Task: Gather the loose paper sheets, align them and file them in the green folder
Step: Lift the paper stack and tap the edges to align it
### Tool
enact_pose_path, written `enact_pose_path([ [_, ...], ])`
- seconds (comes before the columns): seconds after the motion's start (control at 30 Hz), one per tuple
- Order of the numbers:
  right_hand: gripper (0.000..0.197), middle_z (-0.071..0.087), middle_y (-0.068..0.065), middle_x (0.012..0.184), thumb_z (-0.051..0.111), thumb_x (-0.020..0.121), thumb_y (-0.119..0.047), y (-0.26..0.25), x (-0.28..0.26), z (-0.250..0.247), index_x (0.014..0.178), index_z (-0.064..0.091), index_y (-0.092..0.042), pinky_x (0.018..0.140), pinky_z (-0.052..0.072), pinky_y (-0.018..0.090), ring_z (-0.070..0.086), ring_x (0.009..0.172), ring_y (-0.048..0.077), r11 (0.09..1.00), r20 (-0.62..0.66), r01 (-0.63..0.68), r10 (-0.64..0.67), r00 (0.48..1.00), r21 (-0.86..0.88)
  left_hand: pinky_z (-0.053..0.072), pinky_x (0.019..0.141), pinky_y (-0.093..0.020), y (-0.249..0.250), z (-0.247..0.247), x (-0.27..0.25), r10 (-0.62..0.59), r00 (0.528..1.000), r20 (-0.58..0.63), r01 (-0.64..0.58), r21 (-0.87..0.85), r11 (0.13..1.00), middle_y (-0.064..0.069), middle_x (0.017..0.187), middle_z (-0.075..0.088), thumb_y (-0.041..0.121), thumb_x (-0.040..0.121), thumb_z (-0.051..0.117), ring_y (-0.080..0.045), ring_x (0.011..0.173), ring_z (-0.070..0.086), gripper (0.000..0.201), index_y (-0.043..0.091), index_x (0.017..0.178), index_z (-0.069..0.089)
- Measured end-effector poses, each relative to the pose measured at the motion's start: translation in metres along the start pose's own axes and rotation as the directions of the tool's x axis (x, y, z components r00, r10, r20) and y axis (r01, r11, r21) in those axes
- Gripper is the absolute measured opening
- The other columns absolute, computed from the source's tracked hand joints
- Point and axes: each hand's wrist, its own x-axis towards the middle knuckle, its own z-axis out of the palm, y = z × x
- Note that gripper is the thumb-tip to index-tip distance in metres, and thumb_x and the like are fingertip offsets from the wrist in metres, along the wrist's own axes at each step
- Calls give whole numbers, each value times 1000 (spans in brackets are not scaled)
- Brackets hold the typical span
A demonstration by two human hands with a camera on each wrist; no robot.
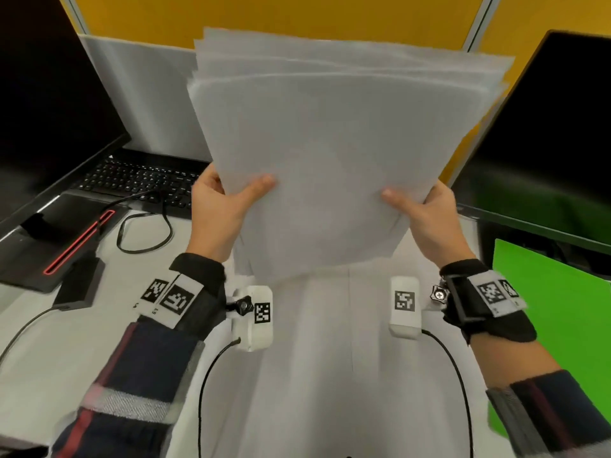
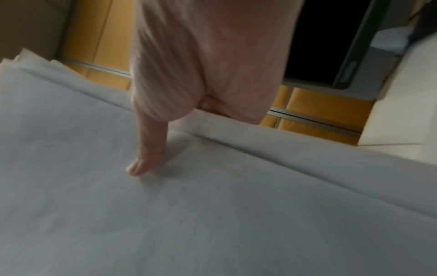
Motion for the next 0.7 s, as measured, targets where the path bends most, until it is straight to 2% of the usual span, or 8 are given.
enact_pose_path([
  [0.1,65,74,-14,92,84,51,-39,26,-16,-2,108,61,-16,71,54,16,69,88,3,989,41,-138,140,989,-61,51,66,-10,-37,-13,-11,-145,989,23,143,79,987,7,94,65,8,78,69,6,74,66,37,9,113,55],
  [0.2,96,69,-7,102,85,30,-60,48,-22,-1,112,61,-16,72,56,18,68,91,7,973,-47,-231,230,972,-23,50,58,-7,-67,-14,-25,-252,967,-31,253,64,965,0,88,66,9,83,65,7,63,67,29,17,106,49],
  [0.3,96,67,-7,101,83,34,-59,52,-20,5,115,59,-14,85,56,28,64,93,8,964,-94,-264,265,960,26,51,62,-8,-73,-3,-28,-256,966,-43,257,33,966,4,93,66,13,87,61,6,71,67,27,16,111,48],
  [0.4,90,70,-11,95,83,24,-64,52,-18,14,101,63,-23,80,53,21,66,92,7,968,-99,-250,251,963,27,51,69,-7,-69,15,-25,-229,973,7,228,48,972,5,105,63,17,89,59,4,88,61,31,13,119,52],
  [0.5,80,75,-13,84,85,33,-53,43,-14,14,100,66,-15,71,53,15,69,85,3,979,-137,-188,198,971,83,50,71,-5,-57,22,-23,-180,983,21,180,19,984,13,101,61,14,91,55,9,85,62,26,16,116,51],
  [0.63,37,74,-17,79,76,66,-28,31,-18,-1,99,64,-15,68,53,16,69,79,-1,983,-154,-143,160,975,114,49,75,-9,-49,12,-24,-83,996,33,82,23,996,11,104,59,10,93,50,12,86,62,23,13,115,46],
  [0.67,38,74,-18,81,75,68,-32,31,-20,-4,101,64,-17,69,53,16,69,80,-1,985,-136,-145,157,978,91,49,76,-9,-50,8,-26,-77,996,37,76,22,997,11,104,59,10,93,49,13,87,61,23,14,115,45],
  [0.7,50,74,-18,84,77,61,-44,31,-23,-6,102,64,-19,69,54,16,69,82,-1,987,-103,-149,155,982,64,49,76,-8,-52,6,-29,-81,996,43,80,18,997,12,106,58,10,93,48,14,88,61,23,15,116,45],
])
